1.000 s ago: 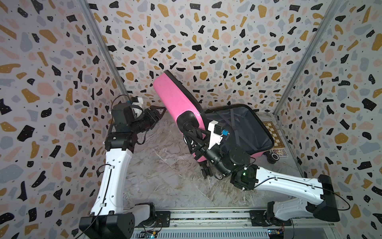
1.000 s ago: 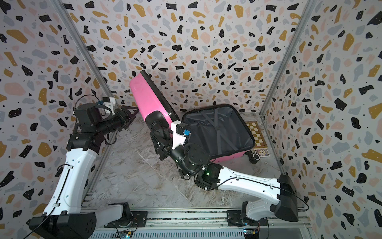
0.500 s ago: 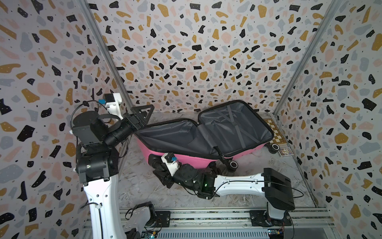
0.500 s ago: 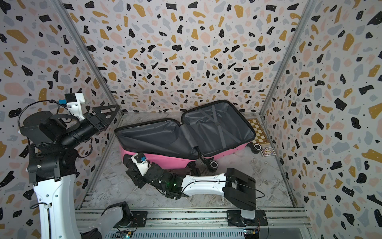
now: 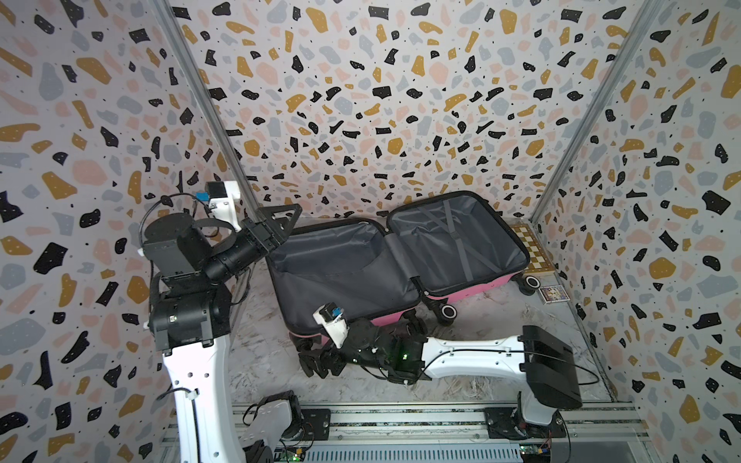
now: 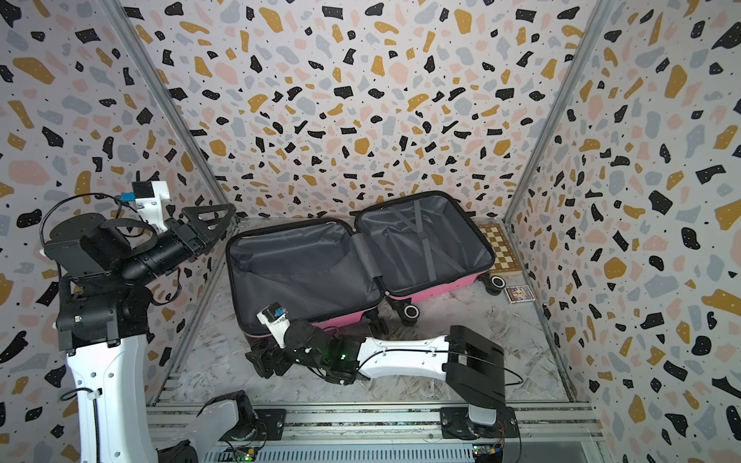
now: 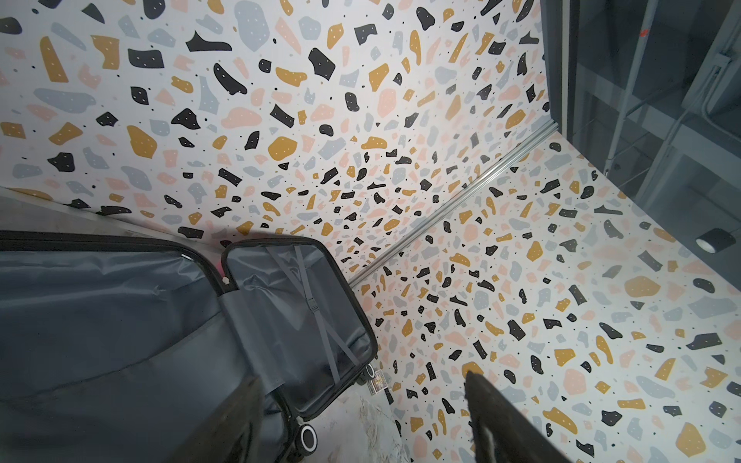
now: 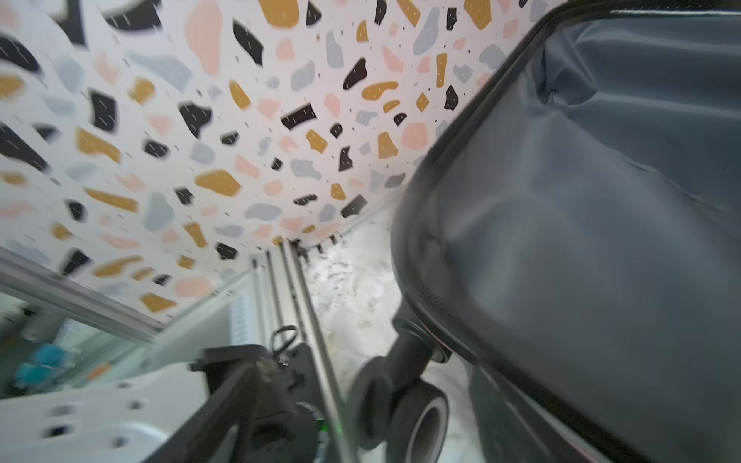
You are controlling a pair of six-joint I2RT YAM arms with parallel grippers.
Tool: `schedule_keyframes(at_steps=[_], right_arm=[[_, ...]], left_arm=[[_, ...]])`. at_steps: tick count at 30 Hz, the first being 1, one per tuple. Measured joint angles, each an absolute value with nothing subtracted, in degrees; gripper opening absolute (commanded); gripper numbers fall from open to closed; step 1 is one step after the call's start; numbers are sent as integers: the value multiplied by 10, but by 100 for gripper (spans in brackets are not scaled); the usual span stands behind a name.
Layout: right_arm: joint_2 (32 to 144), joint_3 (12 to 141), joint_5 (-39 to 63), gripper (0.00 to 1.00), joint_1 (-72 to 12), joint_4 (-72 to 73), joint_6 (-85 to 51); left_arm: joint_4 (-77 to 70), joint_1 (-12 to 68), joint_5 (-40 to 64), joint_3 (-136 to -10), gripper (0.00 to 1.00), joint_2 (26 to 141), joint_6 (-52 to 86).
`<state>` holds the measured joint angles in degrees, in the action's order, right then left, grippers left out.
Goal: Open the suitcase zippers
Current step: Open the suitcase at the center of the board, then reset both arms
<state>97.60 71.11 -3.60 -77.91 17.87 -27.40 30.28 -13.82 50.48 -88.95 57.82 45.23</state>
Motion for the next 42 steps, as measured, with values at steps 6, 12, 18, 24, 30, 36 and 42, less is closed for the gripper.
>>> schedule_keyframes(at_steps=[6,12,18,24,30,36,42], right_arm=[[841,654,-63,99,-751,143,-261],[725,564,-61,95,-680,61,-246],[653,523,26,86,-425,-30,-218],[717,547,158,78,-245,-92,-182],[840,588,265,71,-247,-108,-156],[922,620,298,70,-281,-107,-148],[940,617,295,67,-310,-71,-147]], left_arm=[[277,-138,504,-848,80,580,469],[256,-87,476,-784,80,580,469],[258,97,389,-703,80,605,433],[257,269,305,-617,81,638,406],[261,372,233,-548,81,616,394],[259,407,203,-452,82,545,401],[258,406,174,-363,82,516,416]])
